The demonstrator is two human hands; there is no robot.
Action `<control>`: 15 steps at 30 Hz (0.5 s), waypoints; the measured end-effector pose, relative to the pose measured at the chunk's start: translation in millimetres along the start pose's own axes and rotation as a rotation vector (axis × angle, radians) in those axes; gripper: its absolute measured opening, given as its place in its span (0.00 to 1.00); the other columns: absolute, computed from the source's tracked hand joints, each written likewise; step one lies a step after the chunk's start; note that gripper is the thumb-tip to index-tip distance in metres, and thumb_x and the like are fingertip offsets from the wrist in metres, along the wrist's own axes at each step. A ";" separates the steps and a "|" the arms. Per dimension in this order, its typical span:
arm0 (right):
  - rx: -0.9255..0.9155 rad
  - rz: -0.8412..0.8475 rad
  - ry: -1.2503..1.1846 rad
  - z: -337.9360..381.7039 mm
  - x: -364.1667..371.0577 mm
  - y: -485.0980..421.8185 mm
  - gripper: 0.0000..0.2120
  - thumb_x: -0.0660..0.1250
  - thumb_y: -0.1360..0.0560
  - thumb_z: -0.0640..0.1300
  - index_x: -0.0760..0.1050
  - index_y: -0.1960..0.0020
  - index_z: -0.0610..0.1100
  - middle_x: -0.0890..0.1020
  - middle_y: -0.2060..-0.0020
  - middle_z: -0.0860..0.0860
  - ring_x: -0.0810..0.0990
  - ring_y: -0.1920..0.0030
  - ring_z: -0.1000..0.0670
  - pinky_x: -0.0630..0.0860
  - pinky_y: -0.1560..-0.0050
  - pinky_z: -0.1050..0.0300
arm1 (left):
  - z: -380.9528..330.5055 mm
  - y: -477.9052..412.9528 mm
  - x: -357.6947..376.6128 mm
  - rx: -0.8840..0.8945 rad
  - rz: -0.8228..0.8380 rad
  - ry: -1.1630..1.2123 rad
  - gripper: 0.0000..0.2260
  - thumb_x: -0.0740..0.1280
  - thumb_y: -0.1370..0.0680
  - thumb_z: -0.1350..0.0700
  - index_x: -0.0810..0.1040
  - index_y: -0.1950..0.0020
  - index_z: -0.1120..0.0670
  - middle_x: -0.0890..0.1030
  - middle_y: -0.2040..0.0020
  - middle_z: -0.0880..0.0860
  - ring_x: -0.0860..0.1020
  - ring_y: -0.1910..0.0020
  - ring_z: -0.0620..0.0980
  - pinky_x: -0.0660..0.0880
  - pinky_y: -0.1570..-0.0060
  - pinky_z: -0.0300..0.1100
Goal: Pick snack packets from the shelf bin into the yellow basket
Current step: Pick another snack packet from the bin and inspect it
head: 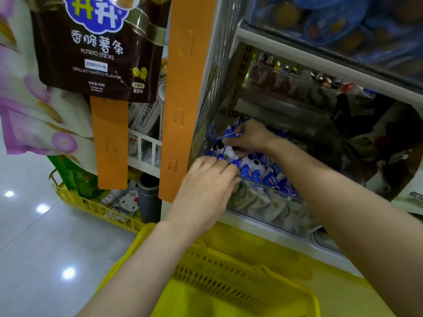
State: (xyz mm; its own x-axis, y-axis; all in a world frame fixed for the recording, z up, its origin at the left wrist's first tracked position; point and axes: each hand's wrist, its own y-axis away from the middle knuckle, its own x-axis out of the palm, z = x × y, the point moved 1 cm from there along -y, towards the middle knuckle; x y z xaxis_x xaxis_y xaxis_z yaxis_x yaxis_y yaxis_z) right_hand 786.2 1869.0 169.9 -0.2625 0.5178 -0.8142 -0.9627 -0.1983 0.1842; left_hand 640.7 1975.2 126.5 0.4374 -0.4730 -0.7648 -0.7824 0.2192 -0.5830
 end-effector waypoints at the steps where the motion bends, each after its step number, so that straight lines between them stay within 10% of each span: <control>1: -0.011 -0.008 0.058 1.0 2.1 -2.2 0.14 0.71 0.29 0.49 0.76 0.56 0.37 0.81 0.65 0.43 0.80 0.67 0.49 0.81 0.54 0.50 | 0.0 -0.1 0.2 0.001 0.004 -0.004 0.05 0.64 0.23 0.57 0.78 0.55 0.56 0.80 0.59 0.52 0.77 0.56 0.54 0.66 0.46 0.45; 5: -0.066 -0.028 0.229 10.9 13.4 -6.3 0.14 0.71 0.29 0.51 0.72 0.64 0.43 0.79 0.68 0.47 0.79 0.68 0.51 0.78 0.64 0.59 | 0.2 -0.6 0.6 -0.001 0.008 -0.026 0.05 0.64 0.22 0.57 0.78 0.54 0.55 0.80 0.59 0.51 0.77 0.56 0.54 0.69 0.47 0.46; 8: -0.058 0.034 0.027 11.1 12.8 -4.4 0.16 0.68 0.26 0.46 0.74 0.45 0.35 0.83 0.58 0.41 0.83 0.61 0.47 0.81 0.56 0.57 | 1.3 -0.6 1.8 0.004 -0.006 -0.033 0.05 0.63 0.22 0.56 0.78 0.54 0.55 0.79 0.59 0.51 0.76 0.57 0.53 0.65 0.47 0.43; 12: -0.145 -0.165 -0.145 0.6 -4.9 4.8 0.15 0.64 0.23 0.41 0.71 0.38 0.37 0.79 0.61 0.47 0.77 0.66 0.54 0.77 0.70 0.68 | 2.4 -0.6 2.9 0.014 -0.012 -0.023 0.05 0.63 0.22 0.56 0.77 0.54 0.55 0.79 0.59 0.50 0.76 0.57 0.52 0.62 0.47 0.42; 15: -0.152 -0.226 0.077 -12.1 -13.3 6.2 0.12 0.65 0.24 0.44 0.76 0.45 0.38 0.81 0.56 0.44 0.79 0.59 0.49 0.76 0.57 0.59 | 2.5 -0.7 2.9 0.012 -0.012 -0.016 0.05 0.63 0.22 0.56 0.77 0.55 0.55 0.79 0.59 0.51 0.76 0.57 0.52 0.61 0.47 0.42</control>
State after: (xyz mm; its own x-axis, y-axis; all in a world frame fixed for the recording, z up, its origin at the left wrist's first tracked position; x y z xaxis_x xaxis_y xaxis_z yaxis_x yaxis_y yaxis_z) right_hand 784.5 1850.8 175.2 -0.0311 0.4998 -0.8656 -0.9738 -0.2104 -0.0866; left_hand 643.5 1975.8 124.0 0.4541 -0.4621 -0.7617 -0.7715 0.2236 -0.5956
